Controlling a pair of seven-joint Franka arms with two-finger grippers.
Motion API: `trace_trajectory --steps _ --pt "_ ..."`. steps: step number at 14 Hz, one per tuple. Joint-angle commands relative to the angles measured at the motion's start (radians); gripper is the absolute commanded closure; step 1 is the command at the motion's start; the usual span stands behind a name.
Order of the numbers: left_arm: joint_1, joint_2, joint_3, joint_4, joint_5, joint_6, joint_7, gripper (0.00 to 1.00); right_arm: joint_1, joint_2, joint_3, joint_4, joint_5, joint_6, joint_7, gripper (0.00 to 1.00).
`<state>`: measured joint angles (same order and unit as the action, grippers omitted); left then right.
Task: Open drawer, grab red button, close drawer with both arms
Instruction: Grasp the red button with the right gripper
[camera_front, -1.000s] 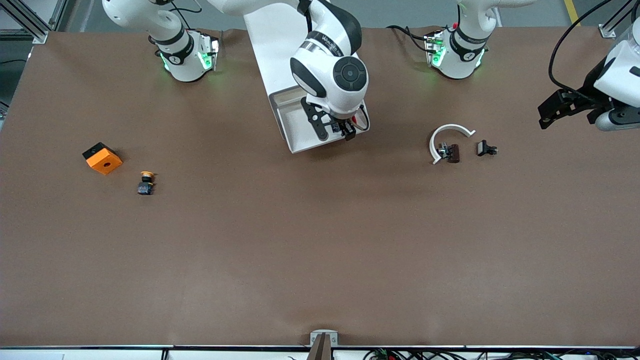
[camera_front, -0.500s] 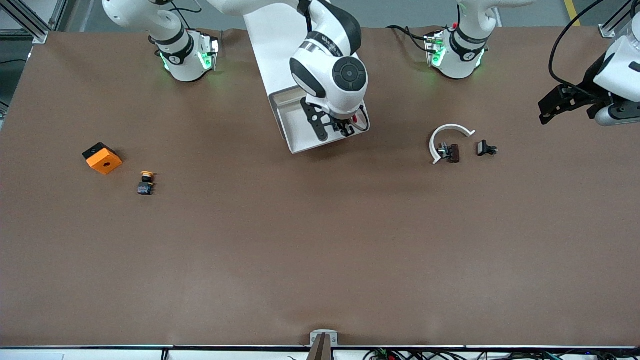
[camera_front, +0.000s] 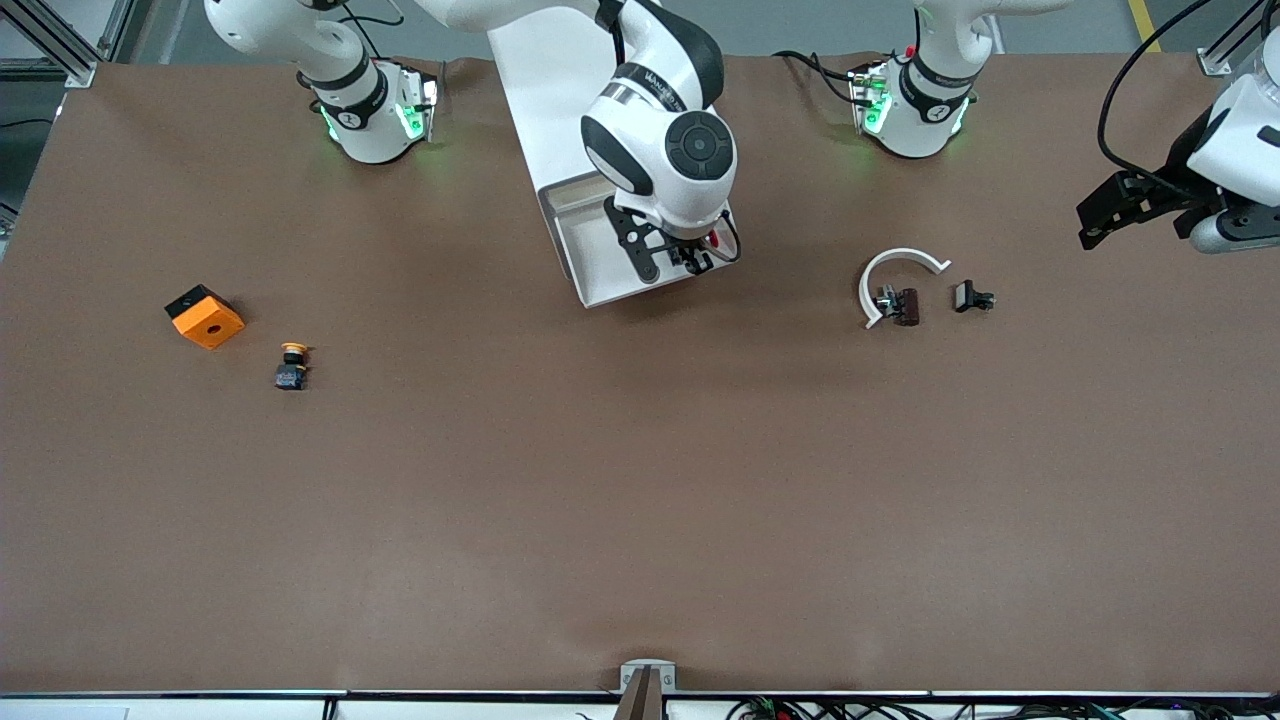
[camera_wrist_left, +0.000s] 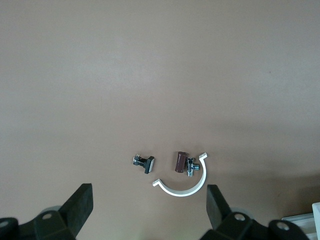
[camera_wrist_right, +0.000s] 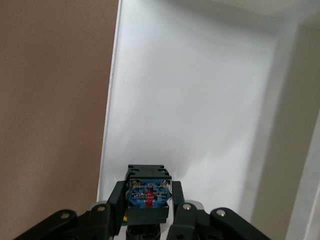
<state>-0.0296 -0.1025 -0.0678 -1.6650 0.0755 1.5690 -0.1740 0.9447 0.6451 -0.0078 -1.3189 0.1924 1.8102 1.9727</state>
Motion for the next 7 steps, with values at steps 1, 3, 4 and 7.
trace_trajectory --steps 1,3,4,7 --pt "-0.004 -0.005 0.009 -0.009 -0.013 0.012 0.024 0.0 0.005 0.021 -0.011 0.05 -0.001 0.009 -0.026 1.0" --pt "-0.004 -0.003 0.008 -0.007 -0.013 0.012 0.024 0.0 -0.006 0.021 -0.009 0.09 0.004 0.006 -0.037 1.0" --pt "-0.004 -0.003 0.009 -0.007 -0.013 0.012 0.024 0.0 -0.023 0.019 -0.006 0.104 0.004 0.003 -0.06 1.0" --pt "-0.003 0.003 0.009 -0.006 -0.013 0.014 0.024 0.0 -0.075 0.013 -0.003 0.156 0.016 -0.011 -0.145 1.0"
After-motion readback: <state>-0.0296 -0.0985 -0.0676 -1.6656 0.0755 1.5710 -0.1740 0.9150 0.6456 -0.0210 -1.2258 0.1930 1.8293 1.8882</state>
